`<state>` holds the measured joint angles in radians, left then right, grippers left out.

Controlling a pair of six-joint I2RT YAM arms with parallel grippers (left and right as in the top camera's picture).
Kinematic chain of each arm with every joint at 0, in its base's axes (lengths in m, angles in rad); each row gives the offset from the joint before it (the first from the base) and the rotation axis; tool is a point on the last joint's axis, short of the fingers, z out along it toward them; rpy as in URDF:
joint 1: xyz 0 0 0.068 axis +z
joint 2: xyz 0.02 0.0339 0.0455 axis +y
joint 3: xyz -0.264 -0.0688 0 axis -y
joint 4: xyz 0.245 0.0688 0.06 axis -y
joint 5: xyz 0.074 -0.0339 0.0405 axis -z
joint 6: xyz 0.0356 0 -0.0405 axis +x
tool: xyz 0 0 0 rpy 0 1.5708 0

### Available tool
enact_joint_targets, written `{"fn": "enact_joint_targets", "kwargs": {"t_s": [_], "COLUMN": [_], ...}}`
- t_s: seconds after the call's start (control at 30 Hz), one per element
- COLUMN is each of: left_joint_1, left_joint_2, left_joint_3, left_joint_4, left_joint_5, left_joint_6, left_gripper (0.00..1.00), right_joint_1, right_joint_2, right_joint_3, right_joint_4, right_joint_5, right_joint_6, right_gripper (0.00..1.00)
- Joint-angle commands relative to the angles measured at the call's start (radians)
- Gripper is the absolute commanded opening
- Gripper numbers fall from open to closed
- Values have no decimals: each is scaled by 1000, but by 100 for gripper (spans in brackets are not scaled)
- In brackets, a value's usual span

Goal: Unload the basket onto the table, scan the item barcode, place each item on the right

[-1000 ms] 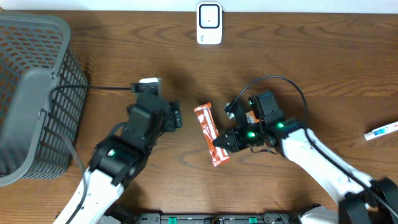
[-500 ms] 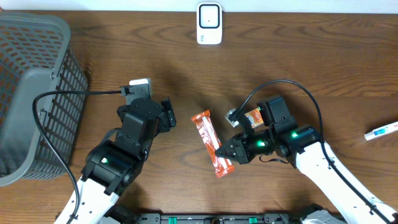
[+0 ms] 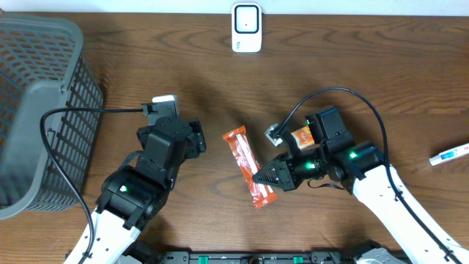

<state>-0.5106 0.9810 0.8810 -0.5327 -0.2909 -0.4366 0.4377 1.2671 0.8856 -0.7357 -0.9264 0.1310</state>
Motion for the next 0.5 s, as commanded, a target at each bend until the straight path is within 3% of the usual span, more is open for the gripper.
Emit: {"fn": "enact_joint_targets", "kwargs": {"t_s": [0.0,0.2,0.47], "left_joint_1": [5,5,5], "left_joint_2": [8,12,12], "left_joint_3": [-4,-4,-4], "left_joint_4": [-6,-6,-6], "left_joint_5": [-14,-14,-14], "left_joint_6": [17,18,17], "left_gripper": [82,82,82], "right_joint_1": [-6,-6,-6], "right_joint_2": [-15,-15,43], "right_joint_3": [21,22,21], "right_joint_4": [-12,-4,248], "right_joint_5": [40,415,842], "right_joint_6": [-24,7,48], "right_gripper": [1,1,1]}}
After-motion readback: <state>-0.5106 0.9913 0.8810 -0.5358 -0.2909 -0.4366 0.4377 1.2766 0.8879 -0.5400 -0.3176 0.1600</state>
